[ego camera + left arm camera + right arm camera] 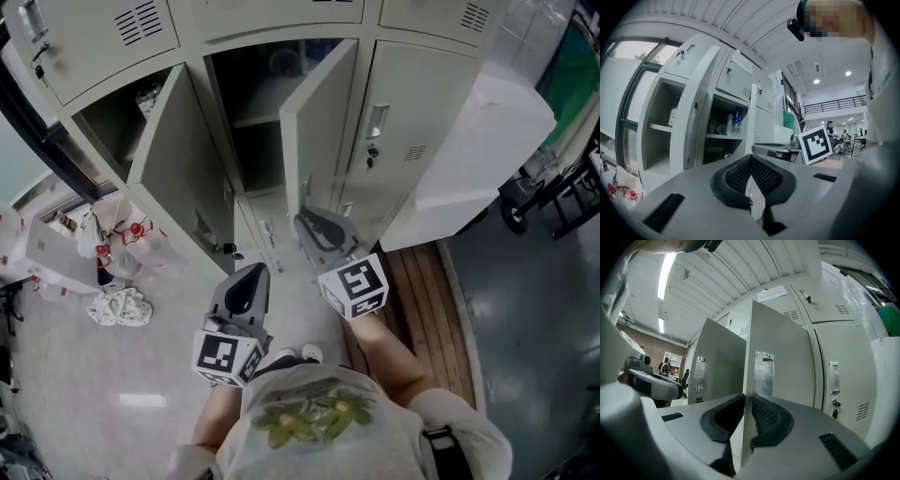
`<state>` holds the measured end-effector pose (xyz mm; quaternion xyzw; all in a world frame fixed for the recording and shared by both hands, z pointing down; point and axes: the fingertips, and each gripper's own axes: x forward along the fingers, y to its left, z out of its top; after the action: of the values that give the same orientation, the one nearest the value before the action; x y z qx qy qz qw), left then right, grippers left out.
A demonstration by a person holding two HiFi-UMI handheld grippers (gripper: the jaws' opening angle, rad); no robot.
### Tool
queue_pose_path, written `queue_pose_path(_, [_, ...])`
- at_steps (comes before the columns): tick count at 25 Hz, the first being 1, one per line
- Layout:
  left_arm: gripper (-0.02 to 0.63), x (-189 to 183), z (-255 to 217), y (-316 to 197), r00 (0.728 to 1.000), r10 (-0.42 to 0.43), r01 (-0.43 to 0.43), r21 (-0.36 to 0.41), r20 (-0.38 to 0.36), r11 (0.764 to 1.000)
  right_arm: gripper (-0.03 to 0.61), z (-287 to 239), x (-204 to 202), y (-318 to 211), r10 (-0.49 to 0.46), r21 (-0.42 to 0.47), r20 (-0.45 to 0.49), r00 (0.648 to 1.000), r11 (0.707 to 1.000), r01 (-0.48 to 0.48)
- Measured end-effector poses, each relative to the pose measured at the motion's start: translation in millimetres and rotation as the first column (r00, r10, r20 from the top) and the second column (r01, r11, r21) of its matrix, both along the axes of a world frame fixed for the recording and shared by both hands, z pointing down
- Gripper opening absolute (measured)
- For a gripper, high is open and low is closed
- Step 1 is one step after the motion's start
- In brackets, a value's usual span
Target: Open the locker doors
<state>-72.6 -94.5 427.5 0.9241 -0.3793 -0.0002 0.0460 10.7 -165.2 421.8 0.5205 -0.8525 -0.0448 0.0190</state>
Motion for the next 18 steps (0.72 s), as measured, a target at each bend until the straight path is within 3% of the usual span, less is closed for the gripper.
queue_pose_path(18, [0.028, 37.7, -5.3, 4.1, 0.988, 0.156, -0.156, -0.006, -0.012, 0.988, 0.048, 0.4, 42.3, 31.6, 0.12, -0.031, 0.043, 0.992, 0.992, -0.119])
